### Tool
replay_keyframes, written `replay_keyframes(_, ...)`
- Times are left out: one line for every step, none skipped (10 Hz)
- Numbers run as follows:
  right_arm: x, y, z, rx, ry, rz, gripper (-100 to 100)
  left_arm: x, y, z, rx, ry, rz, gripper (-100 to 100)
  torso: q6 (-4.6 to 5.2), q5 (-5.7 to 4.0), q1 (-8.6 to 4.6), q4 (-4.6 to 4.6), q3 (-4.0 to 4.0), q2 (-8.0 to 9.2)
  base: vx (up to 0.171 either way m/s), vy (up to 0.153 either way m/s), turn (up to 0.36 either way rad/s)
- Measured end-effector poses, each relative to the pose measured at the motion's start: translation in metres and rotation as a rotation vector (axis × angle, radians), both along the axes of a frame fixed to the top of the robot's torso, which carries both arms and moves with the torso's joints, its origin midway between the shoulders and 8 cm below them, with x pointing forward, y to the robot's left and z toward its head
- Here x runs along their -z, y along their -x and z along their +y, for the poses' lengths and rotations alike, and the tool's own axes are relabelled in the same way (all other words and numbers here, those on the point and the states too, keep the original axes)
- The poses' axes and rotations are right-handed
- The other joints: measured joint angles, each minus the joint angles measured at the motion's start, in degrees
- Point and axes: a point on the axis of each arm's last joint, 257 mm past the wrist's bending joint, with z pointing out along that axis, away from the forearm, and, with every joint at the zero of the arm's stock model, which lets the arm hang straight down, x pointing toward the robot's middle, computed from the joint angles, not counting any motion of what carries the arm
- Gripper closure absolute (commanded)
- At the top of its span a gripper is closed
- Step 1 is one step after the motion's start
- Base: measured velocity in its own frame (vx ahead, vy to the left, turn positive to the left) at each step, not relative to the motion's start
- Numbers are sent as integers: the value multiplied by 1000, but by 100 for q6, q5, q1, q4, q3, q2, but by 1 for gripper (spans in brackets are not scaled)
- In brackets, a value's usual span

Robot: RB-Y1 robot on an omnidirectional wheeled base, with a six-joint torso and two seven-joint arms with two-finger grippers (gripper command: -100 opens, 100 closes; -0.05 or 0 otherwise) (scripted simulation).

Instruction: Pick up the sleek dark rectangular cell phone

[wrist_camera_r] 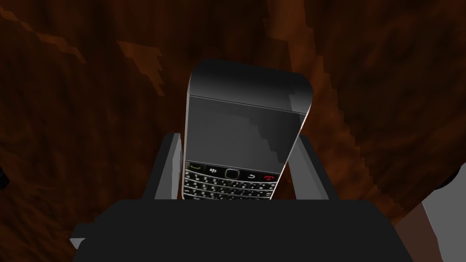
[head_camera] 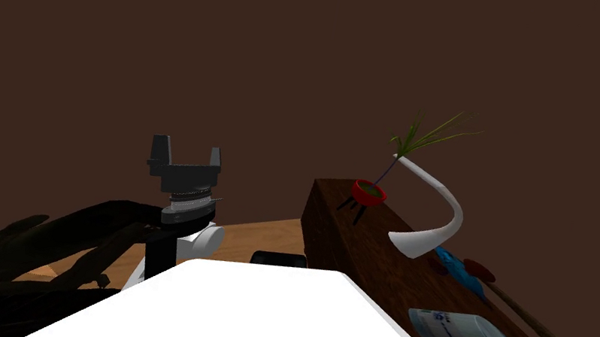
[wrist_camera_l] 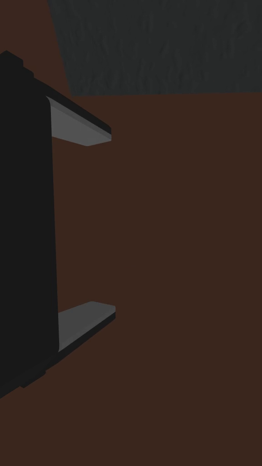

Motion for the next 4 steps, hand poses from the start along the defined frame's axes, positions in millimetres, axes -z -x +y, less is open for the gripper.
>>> replay_keyframes(-4, 0, -1, 0, 0, 0, 100, 0, 0, 0, 0, 0, 0, 0, 0, 1, 2, 0, 0, 0, 4, 21, -1)
replay_keyframes(-7, 0, -2, 0, 0, 1, 100, 0, 0, 0, 0, 0, 0, 0, 1, 1, 2, 0, 0, -1, 6, 17, -1)
replay_keyframes(-11, 0, -3, 0, 0, 1, 100, 0, 0, 0, 0, 0, 0, 0, 1, 1, 1, 0, -1, -1, 2, 7, -2)
replay_keyframes(-11, 0, -3, -1, -1, 1, 0, 0, 0, 0, 0, 0, 0, 0, 1, -1, -3, 0, 0, 0, 0, 0, 0)
